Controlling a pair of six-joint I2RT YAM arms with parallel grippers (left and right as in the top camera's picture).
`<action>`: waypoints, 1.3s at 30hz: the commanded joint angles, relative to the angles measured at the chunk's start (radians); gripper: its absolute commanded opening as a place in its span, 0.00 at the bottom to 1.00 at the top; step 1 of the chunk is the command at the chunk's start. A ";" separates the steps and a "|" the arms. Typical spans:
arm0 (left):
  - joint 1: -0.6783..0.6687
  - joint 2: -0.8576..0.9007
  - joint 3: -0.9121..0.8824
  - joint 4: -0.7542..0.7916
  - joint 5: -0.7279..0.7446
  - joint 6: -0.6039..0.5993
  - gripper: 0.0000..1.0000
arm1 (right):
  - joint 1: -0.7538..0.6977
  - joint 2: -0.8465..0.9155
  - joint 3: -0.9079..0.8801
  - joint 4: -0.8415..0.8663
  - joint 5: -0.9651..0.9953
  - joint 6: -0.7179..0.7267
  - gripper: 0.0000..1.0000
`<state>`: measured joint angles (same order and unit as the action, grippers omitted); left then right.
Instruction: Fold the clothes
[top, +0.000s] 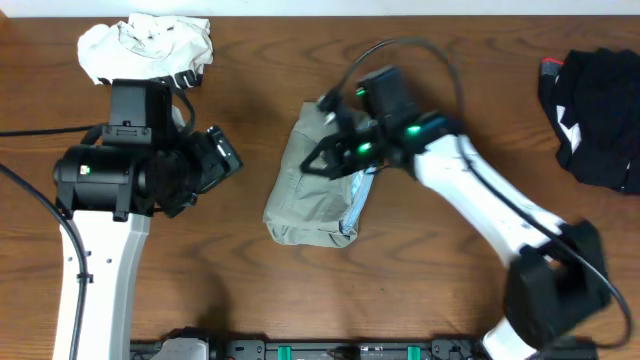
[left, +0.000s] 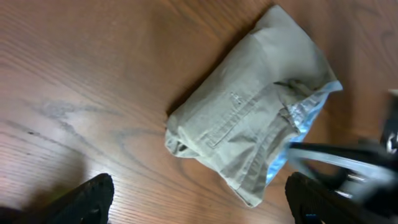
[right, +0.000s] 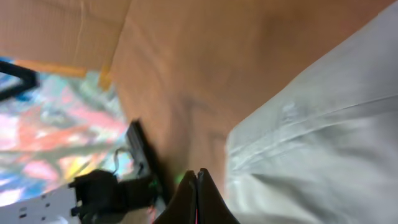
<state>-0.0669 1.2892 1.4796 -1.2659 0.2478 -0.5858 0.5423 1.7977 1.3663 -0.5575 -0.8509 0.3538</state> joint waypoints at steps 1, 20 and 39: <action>0.007 -0.014 -0.004 -0.013 -0.014 0.048 0.90 | 0.027 0.093 0.003 0.025 -0.131 0.064 0.01; 0.007 -0.014 -0.004 -0.010 -0.014 0.055 0.91 | 0.031 0.275 -0.192 0.231 -0.118 0.167 0.04; 0.007 -0.014 -0.004 -0.010 -0.014 0.054 0.92 | 0.081 -0.082 -0.266 0.089 -0.035 0.122 0.13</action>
<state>-0.0654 1.2881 1.4796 -1.2751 0.2470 -0.5480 0.5907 1.6581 1.1671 -0.4889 -0.9192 0.4854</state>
